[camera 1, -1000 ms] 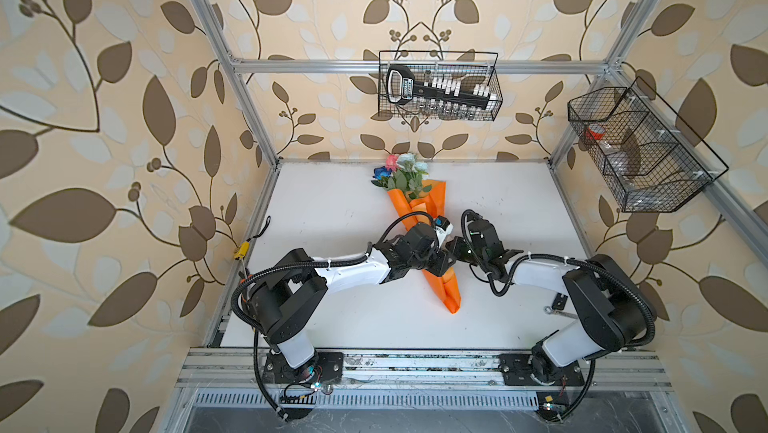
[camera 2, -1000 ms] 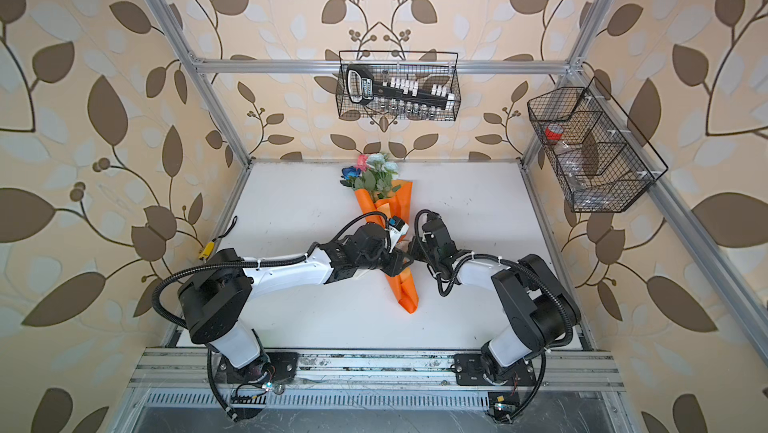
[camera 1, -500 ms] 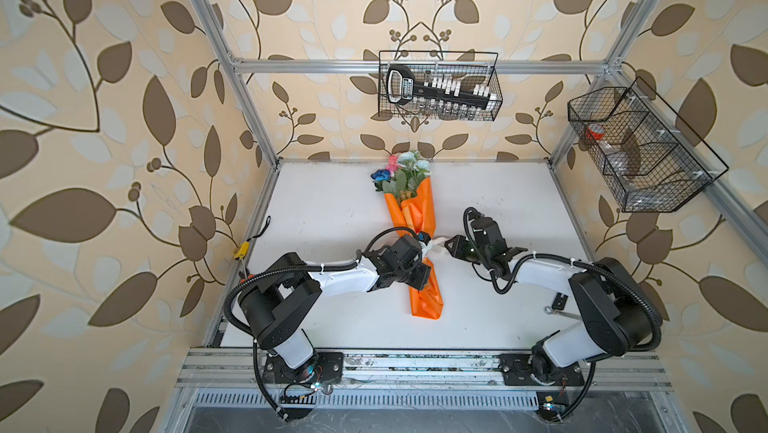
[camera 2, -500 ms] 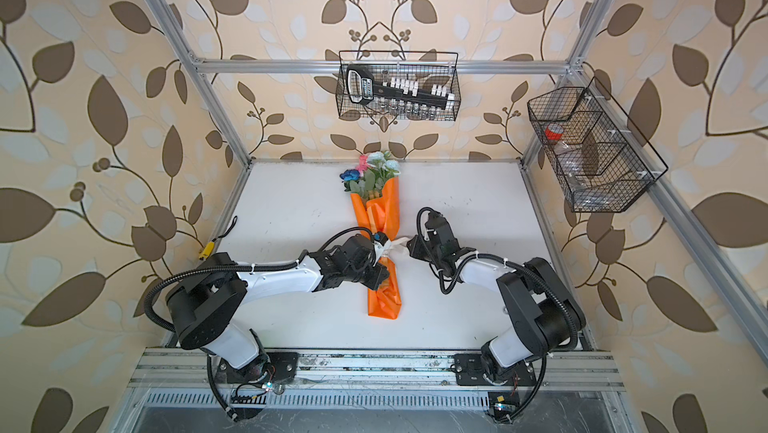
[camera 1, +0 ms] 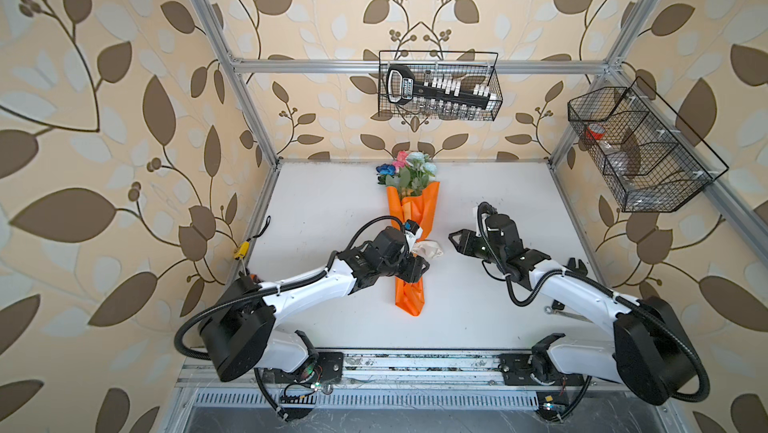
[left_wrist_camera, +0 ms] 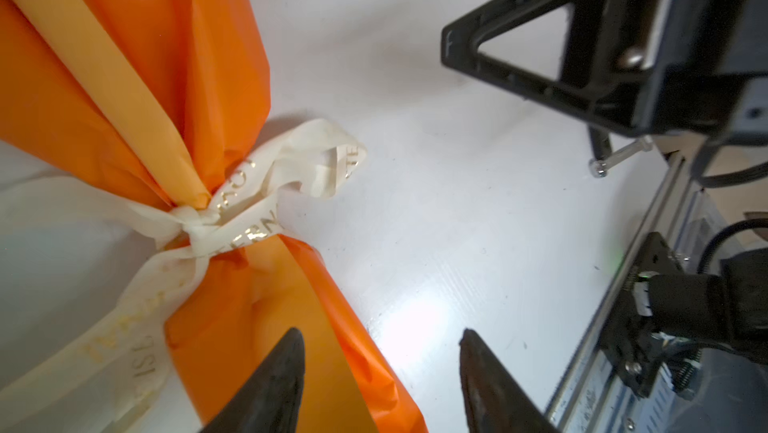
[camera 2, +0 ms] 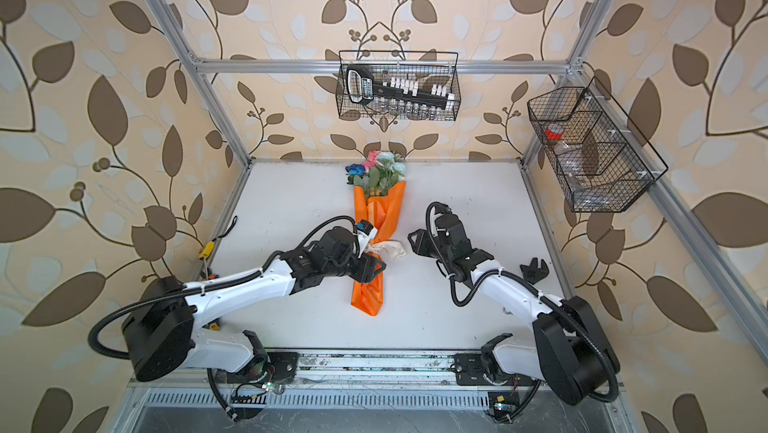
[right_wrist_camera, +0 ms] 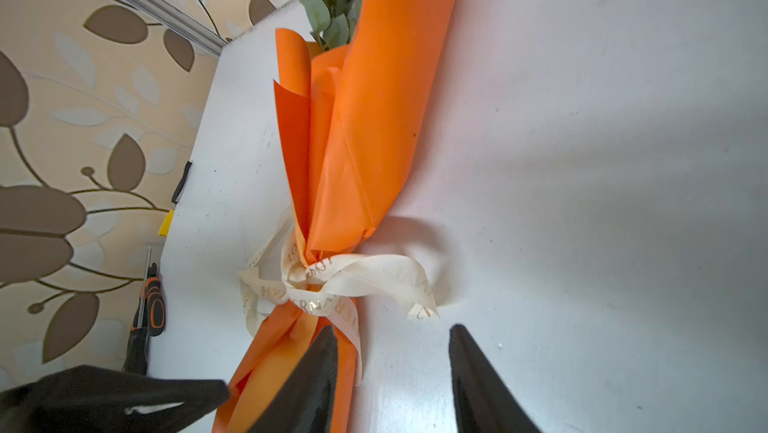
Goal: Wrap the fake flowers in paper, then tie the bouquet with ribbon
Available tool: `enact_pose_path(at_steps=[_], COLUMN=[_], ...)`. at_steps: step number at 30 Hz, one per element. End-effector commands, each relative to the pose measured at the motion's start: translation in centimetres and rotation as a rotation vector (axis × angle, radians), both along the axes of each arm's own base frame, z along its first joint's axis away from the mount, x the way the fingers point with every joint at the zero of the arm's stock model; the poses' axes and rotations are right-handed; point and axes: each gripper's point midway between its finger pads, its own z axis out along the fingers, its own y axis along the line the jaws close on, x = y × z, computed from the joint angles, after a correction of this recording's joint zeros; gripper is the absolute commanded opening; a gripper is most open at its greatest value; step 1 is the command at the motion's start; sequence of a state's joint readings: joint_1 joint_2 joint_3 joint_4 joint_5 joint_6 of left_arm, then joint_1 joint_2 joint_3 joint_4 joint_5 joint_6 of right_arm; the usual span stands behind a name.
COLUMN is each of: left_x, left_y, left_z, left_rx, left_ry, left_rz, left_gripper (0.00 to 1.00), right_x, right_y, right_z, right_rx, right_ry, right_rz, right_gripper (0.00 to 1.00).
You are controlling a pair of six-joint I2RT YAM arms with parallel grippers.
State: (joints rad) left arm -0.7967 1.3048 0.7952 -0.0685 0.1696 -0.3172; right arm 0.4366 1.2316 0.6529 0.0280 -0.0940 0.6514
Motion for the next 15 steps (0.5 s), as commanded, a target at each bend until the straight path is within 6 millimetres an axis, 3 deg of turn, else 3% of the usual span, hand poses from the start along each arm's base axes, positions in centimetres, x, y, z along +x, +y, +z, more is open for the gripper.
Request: enact_pose_path(at_steps=[1,3,6,9,12,14,15], left_x=[1.0,2.1,4.1,5.9,6.1,5.7,5.6], left_y=[1.6,3.7,8.5,15.3,22.4,26.1,27.5], left_z=[3.9,5.4,7.2,8.3,8.8,9.0,8.9], left_rx=[-0.027,-0.001,0.037,0.093,0.193,0.229,0.234], left_ry=[-0.084,-0.125,-0.172,-0.191,-0.237,-0.266,-0.287], left_rz=[0.081,0.178,0.380,0.651,0.943,1.095,1.150], left_gripper=[0.65,0.72,0.98,0.99,0.99,0.99,0.99], right_x=[-0.8,-1.2,-1.4,-1.5,-1.6,-1.8,-2.0], right_y=[-2.9,-4.6,-7.2,-10.2,-12.4,-13.8,-14.9], right_z=[-0.2,0.4,2.1,3.6,4.6,4.8,4.7], right_rx=[-0.124,-0.159,-0.190,-0.246,-0.333,-0.395,-0.424], right_ry=[-0.001,-0.027,-0.101,-0.165,-0.229,-0.275,-0.294], right_rz=[-0.081,-0.134,-0.220,-0.327,-0.387,-0.442,-0.496], right_gripper=[0.48,0.50,0.61,0.68,0.74,0.85,0.95])
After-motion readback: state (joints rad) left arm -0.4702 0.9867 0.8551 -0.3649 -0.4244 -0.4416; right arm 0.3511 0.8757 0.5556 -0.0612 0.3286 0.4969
